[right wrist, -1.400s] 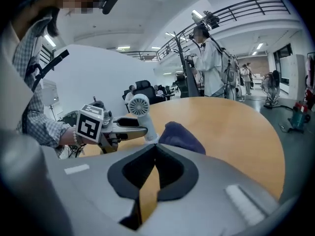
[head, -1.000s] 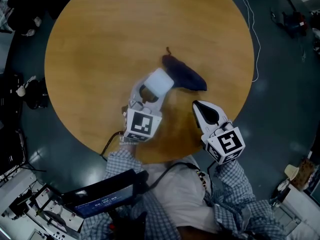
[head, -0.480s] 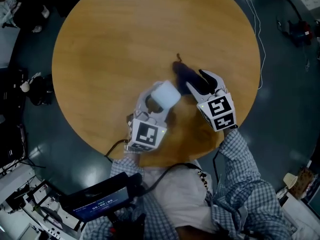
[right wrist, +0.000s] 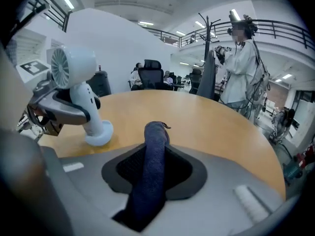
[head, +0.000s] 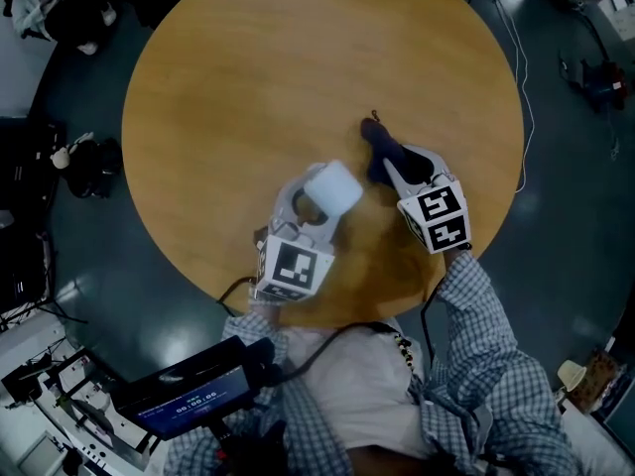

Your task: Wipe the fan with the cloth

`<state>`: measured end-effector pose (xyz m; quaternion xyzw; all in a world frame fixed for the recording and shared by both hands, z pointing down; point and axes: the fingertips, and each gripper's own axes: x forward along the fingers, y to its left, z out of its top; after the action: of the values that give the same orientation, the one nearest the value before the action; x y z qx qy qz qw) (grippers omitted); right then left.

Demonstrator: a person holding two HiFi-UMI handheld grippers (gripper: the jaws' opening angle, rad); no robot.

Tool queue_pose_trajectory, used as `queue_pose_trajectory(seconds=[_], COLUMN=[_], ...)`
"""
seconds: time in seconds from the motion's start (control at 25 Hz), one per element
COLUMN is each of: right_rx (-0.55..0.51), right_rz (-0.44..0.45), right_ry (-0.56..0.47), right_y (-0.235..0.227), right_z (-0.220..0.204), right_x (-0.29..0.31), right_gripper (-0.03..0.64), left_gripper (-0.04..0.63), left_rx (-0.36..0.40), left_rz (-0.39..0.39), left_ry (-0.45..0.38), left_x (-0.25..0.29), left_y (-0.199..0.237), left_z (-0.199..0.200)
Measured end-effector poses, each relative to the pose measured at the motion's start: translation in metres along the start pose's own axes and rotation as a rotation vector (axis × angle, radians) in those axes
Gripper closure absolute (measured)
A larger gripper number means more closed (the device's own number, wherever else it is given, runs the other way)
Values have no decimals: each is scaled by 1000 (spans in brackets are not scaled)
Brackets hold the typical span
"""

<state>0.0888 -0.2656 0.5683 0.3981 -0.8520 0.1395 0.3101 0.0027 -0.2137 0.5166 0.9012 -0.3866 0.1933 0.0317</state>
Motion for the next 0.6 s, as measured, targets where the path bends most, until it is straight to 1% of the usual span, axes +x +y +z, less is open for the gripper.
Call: queue_pose_trajectory(seconds=[0.08,0.24,0.32,0.4,0.44,0.52,0.6], right_rx=[3,-57,-112,-214,-285,-419,-497], right_rz=[4,26,35,48,57,82,133], right_ry=[-76,-299,-410,-490,-503,-478,-460], right_y=[4,34,52,76,90,120,149], right_z=[31,129,176,215,227,235,233], right_x=[-19,-80,-113,-142,-153,-169,-180], right_gripper=[512,515,515,515,515,515,515], left_gripper=[451,451,451,451,451,451,451], left_rx=[17,25,39,55,62,73,74], left_rz=[7,26,35,44,49,57,68], left_ry=[3,-11,-19,-28,-31,-42,-56], left_x=[-5,-19,-27,-32,-34,-38,-42], left_y=[1,4,5,7,7,8,10], left_z=[9,34,46,59,65,74,80])
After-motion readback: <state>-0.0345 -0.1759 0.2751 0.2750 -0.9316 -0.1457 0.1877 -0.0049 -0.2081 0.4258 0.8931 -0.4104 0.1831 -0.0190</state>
